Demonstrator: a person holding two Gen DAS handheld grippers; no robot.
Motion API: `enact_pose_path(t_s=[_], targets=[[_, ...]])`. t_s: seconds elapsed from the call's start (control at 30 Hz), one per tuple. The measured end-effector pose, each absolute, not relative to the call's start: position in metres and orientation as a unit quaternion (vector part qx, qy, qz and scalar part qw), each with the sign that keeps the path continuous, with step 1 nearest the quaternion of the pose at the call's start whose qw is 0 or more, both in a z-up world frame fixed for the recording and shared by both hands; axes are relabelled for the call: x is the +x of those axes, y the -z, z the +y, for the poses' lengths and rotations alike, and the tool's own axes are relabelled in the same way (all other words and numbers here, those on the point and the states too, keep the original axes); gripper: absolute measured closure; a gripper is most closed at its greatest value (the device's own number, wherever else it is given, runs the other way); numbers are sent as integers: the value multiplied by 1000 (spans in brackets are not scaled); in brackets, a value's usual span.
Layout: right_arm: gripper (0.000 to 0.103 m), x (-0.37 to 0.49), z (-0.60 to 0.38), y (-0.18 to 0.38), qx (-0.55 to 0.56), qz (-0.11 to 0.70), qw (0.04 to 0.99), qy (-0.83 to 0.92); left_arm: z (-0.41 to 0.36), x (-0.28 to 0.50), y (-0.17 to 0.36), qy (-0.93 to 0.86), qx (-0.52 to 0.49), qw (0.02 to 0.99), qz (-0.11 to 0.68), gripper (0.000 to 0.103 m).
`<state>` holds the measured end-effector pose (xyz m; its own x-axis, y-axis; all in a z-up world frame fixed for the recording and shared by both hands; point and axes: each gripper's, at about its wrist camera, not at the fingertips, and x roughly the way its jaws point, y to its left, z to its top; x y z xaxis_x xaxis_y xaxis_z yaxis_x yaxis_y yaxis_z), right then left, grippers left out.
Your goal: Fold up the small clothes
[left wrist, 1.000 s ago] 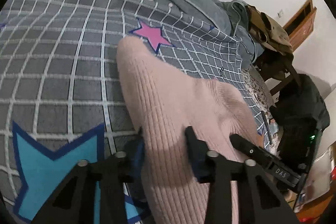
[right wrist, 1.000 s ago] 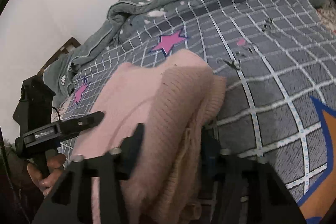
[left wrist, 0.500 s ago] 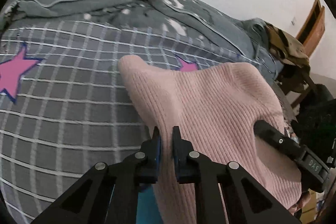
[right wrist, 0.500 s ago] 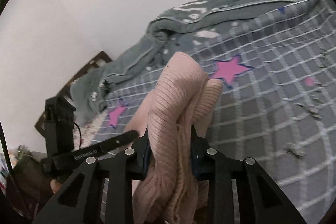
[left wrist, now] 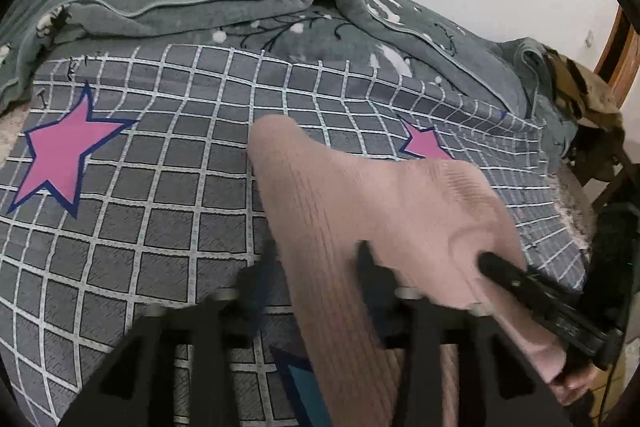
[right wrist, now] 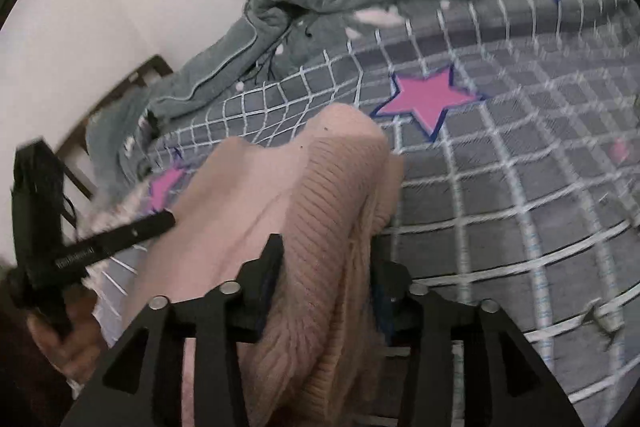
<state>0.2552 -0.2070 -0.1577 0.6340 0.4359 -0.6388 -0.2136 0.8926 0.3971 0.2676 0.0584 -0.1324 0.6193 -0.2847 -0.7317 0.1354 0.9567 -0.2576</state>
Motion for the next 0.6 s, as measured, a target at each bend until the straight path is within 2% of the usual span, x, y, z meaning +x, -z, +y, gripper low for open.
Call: enact_pose_path(t_s=[0.03,0.17,0.37,0.53,0.57,0.6], targets=[[55,250,-206,153,121,381,900,-173,57,266,134,119,-88,895,421,42],[55,227,-202,129,56,351,922,-155,59,256,139,94,-90,899,419,31],[55,191,-208,111,68,336,921,-187,70,238,136,75,-104,899,419,28],[55,181,-203,125,99,363,905,-202,76,217,130,55,-103,900,419,28],[61,181,-201,129,99,369,903,-198,76,214,129,54,-103,901,419,28],[76,179,-199,133,102,371,902,-196,77,210,128,55,-103,901,417,28]])
